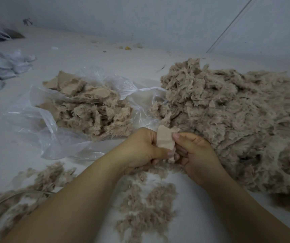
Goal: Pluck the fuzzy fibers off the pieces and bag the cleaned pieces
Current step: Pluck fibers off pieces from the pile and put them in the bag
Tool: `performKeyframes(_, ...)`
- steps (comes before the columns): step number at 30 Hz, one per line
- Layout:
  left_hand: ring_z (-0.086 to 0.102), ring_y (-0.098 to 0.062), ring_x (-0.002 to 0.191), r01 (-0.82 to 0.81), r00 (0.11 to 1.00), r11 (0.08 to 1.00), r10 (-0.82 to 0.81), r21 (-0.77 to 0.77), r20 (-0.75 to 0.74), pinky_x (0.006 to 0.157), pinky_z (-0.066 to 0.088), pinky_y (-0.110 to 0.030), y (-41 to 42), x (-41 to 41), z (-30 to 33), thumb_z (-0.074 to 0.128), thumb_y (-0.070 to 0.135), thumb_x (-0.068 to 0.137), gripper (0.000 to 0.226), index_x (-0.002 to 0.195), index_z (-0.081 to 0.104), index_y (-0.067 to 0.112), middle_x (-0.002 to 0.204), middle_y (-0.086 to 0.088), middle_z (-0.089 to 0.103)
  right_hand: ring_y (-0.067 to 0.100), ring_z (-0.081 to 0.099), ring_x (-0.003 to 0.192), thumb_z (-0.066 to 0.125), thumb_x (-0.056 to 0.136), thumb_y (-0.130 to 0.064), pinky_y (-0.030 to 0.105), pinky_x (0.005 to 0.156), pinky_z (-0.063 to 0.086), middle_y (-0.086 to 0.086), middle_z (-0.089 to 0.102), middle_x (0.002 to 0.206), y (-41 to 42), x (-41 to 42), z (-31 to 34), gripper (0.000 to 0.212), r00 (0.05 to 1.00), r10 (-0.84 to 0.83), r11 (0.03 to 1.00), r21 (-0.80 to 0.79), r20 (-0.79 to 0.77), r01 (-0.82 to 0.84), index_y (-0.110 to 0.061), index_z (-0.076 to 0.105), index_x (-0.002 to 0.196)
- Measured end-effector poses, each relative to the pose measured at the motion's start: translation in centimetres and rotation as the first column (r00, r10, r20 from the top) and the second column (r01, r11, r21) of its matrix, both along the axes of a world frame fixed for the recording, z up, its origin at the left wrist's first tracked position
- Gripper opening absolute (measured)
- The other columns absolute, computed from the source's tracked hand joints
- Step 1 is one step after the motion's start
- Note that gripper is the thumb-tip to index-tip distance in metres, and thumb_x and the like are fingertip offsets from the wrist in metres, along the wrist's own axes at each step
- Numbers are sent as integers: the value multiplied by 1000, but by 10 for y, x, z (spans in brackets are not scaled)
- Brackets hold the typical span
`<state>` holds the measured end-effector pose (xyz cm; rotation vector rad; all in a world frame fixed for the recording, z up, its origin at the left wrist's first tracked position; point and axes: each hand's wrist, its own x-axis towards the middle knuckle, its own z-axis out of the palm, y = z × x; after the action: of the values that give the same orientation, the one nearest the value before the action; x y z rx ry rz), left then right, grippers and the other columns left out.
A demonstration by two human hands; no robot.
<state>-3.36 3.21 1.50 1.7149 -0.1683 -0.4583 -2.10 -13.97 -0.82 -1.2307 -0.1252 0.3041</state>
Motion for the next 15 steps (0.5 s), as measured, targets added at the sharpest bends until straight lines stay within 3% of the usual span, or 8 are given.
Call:
performKeyframes(3,34,-13,29,99,995,994,-99,50,-1,36,27,-16,9,-1,2,80,8,78,18,80,68,-6,45,-7,51,10,46,45,67,78,-29,23,46,46,4,58,53,1,1,-2,22,999,-32,999,25,-11,33,-9,75,77)
performKeyframes(5,34,-13,29,270,962,958,-272,99,5,37,28,-15,17,-3,8,79,4,78,8,75,72,3,45,-6,53,8,45,45,67,77,-30,20,44,41,4,54,53,1,1,-3,18,998,-64,998,16,2,64,-15,74,70)
performKeyframes(7,37,-12,31,420,903,889,-429,185,14,40,30,-16,23,-5,12,79,8,78,13,71,75,18,46,-4,56,9,44,50,67,78,-30,19,45,40,12,50,64,2,1,-3,18,996,-84,996,21,-8,84,-17,76,70)
performKeyframes(10,38,-10,32,477,870,852,-493,216,24,40,29,-16,29,-6,19,81,21,76,5,75,77,19,47,-2,59,5,45,44,65,80,-26,17,44,41,-1,51,49,2,2,-3,20,997,-78,996,39,-3,78,-17,76,66)
performKeyframes(12,35,-10,32,377,913,904,-399,203,81,39,27,-16,29,-4,21,81,35,75,23,76,77,12,45,-2,56,12,49,45,69,79,-23,22,47,44,1,54,49,1,2,-4,17,998,-61,998,4,12,61,-15,74,65)
performKeyframes(14,32,-10,34,69,984,995,-80,70,159,41,26,-15,23,1,15,83,40,71,34,68,71,9,42,0,48,22,45,49,74,78,-21,28,53,42,9,52,54,-1,2,-5,14,999,-16,997,-73,49,20,-15,72,66)
performKeyframes(15,32,-9,36,-89,978,996,92,-29,188,41,27,-15,18,4,11,82,37,69,30,67,69,10,43,1,46,19,43,48,74,77,-20,27,51,40,6,50,52,-2,2,-6,14,997,11,995,-104,70,-4,-15,71,64)
